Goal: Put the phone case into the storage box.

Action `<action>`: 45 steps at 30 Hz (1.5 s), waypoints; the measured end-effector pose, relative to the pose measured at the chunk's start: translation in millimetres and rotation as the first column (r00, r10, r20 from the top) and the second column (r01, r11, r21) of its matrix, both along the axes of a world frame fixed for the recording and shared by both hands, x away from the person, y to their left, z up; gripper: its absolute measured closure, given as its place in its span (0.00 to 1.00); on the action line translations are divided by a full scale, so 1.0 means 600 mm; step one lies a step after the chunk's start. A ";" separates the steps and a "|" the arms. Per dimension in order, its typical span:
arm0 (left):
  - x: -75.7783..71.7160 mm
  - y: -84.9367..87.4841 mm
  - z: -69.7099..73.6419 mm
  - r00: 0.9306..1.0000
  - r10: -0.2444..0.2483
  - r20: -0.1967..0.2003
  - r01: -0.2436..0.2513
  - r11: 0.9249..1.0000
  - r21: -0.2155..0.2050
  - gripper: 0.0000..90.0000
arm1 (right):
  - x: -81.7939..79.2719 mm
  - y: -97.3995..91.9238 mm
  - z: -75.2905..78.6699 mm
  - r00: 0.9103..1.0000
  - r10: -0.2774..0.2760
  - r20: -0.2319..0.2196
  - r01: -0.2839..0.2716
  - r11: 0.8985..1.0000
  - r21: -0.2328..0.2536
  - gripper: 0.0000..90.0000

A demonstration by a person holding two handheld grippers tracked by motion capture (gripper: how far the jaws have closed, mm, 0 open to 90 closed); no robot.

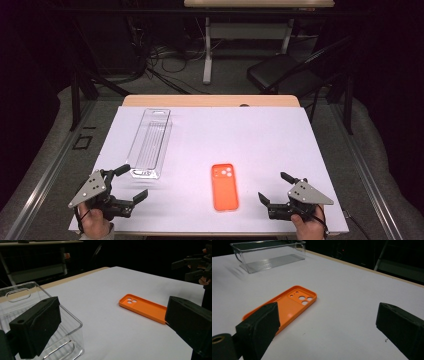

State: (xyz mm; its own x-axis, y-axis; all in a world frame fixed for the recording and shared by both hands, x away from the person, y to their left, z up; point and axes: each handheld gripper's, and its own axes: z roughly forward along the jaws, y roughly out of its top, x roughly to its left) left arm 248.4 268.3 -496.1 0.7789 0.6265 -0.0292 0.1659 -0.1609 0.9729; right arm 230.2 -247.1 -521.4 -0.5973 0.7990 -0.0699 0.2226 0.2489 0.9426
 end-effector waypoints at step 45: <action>0.149 -0.073 0.050 0.941 0.024 -0.339 -0.021 1.000 0.014 0.04 | 0.105 0.067 0.059 0.970 -0.028 -0.242 0.028 1.000 -0.005 0.03</action>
